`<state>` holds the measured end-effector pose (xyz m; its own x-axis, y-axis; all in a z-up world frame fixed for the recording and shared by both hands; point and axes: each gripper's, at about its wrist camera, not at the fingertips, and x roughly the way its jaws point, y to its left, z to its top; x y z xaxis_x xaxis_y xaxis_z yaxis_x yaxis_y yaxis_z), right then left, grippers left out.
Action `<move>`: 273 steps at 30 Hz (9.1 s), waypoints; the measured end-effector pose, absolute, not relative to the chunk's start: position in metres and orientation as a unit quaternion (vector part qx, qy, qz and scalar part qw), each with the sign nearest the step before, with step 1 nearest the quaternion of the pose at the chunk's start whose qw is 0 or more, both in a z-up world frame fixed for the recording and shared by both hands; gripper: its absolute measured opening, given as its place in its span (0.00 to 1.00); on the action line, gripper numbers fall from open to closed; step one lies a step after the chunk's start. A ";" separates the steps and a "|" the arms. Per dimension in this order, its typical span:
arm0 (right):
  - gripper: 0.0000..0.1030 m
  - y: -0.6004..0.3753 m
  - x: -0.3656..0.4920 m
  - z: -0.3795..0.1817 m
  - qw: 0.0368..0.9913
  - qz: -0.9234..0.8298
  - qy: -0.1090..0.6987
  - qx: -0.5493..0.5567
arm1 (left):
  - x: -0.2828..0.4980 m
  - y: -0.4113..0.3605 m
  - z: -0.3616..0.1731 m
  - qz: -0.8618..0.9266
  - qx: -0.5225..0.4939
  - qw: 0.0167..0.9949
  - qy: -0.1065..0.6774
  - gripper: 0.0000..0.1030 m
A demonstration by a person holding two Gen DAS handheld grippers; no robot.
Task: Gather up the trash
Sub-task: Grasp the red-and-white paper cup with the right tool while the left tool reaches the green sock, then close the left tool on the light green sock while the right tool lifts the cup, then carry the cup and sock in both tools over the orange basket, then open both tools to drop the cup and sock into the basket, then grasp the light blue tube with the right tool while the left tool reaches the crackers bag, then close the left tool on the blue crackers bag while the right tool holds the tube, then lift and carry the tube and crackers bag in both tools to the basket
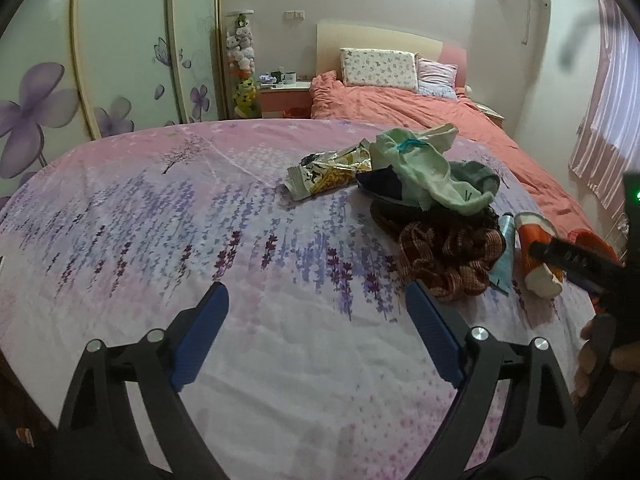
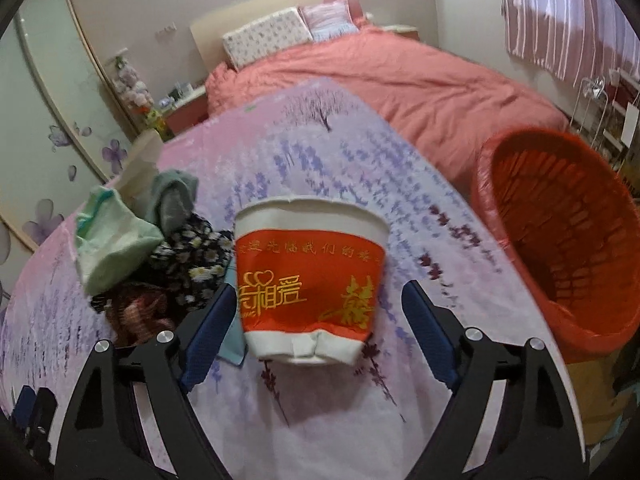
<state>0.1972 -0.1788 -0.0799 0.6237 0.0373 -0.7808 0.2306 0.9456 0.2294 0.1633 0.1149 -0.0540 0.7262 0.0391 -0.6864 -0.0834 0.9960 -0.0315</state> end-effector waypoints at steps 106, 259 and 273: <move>0.73 -0.261 0.116 0.004 0.941 -0.079 0.314 0.093 | 0.193 -0.025 0.072 -0.196 -0.027 0.928 0.315 0.06; 0.30 -0.175 0.214 -0.097 0.899 -0.024 0.435 0.047 | 0.262 0.147 -0.102 0.012 -0.035 0.897 0.441 0.46; 0.28 -0.189 0.193 -0.085 0.906 -0.003 0.415 0.078 | 0.251 0.150 -0.089 0.022 -0.026 0.904 0.427 0.25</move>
